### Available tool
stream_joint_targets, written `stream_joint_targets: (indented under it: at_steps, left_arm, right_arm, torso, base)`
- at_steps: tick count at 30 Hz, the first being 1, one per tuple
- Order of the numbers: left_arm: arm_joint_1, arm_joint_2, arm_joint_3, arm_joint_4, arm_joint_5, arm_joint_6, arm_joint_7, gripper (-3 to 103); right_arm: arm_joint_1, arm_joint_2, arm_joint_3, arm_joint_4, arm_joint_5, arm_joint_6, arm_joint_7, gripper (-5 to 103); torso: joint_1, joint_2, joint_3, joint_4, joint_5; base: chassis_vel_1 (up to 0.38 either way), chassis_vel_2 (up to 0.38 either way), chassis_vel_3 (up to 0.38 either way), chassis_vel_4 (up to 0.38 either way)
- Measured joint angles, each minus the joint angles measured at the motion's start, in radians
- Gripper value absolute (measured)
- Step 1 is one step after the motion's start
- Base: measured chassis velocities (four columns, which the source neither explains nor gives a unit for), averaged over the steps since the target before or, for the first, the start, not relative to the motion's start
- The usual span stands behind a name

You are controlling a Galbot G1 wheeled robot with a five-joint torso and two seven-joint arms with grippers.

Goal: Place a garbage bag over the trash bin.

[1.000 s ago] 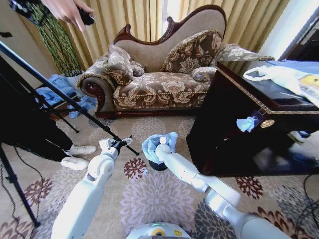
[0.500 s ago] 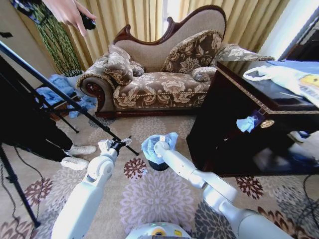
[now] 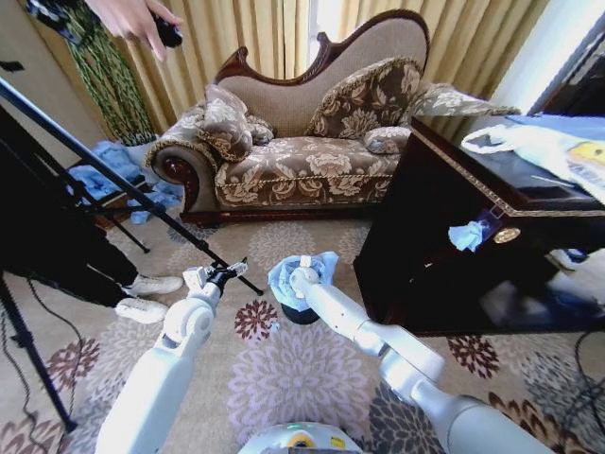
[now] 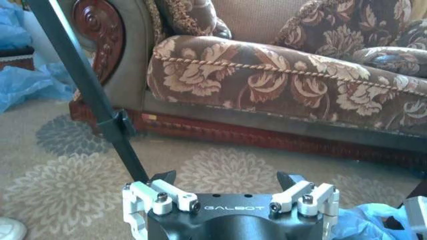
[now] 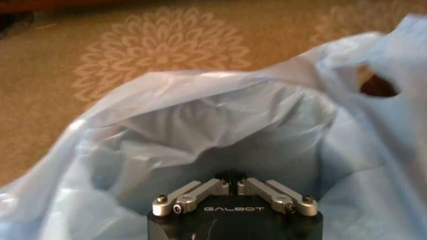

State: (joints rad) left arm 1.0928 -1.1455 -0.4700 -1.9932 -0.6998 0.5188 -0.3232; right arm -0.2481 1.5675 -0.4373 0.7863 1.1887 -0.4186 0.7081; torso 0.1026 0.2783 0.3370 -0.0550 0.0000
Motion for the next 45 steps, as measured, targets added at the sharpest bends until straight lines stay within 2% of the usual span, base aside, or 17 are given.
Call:
stream_joint_targets:
  at_steps: [6,11,14,22,27,33,35,40,45]
  left_arm:
    - [0.012,0.002,0.002,-0.005,0.001,-0.022,0.006,100]
    - [0.015,0.005,-0.002,-0.007,0.001,-0.031,0.007,100]
    - [0.016,0.008,-0.004,-0.007,-0.001,-0.037,0.007,100]
    - [0.018,0.013,-0.012,-0.007,-0.005,-0.041,0.010,100]
    - [0.012,0.014,-0.013,0.004,-0.006,-0.047,0.013,100]
    - [0.001,0.012,-0.006,0.015,-0.005,-0.048,0.015,100]
    - [-0.008,0.008,0.003,0.026,-0.004,-0.053,0.016,100]
    - [-0.012,0.009,0.005,0.030,-0.004,-0.058,0.016,100]
    - [-0.004,0.009,0.005,0.031,-0.004,-0.065,0.017,100]
  right_arm:
    - [0.001,-0.034,-0.022,0.003,-0.043,0.005,0.002,0]
    - [-0.005,-0.057,-0.036,0.021,-0.043,0.002,0.022,0]
    - [-0.019,-0.067,-0.047,0.050,-0.013,-0.012,0.051,0]
    - [-0.043,-0.084,-0.066,0.080,0.003,-0.033,0.059,0]
    - [-0.063,-0.104,-0.089,0.123,0.049,-0.048,0.078,0]
    - [-0.074,-0.086,-0.094,0.138,0.064,-0.049,0.091,0]
    - [-0.073,-0.043,-0.093,0.126,0.068,-0.046,0.095,0]
    - [-0.059,-0.007,-0.077,0.083,0.038,-0.035,0.066,0]
    - [-0.048,-0.001,-0.066,0.062,0.016,-0.024,0.039,0]
  torso:
    - [0.000,0.000,0.000,-0.0001,0.0001]
    - [0.000,0.000,0.000,-0.0001,0.0001]
    - [0.000,0.000,0.000,-0.0001,0.0001]
    - [0.000,0.000,0.000,0.0000,0.0000]
    - [0.000,0.000,0.000,-0.0001,0.0000]
    - [0.000,0.000,0.000,-0.0002,0.0000]
    - [0.000,0.000,0.000,0.0000,0.0000]
    - [0.000,0.000,0.000,0.0001,-0.0001]
    - [0.000,0.000,0.000,0.0000,-0.0001]
  base:
    - [0.000,0.000,0.000,0.000]
    - [0.000,0.000,0.000,0.000]
    - [0.000,0.000,0.000,0.000]
    - [0.000,0.000,0.000,0.000]
    - [0.000,0.000,0.000,0.000]
    - [0.000,0.000,0.000,0.000]
    - [0.000,0.000,0.000,0.000]
    - [0.000,0.000,0.000,0.000]
    - [0.000,0.000,0.000,0.000]
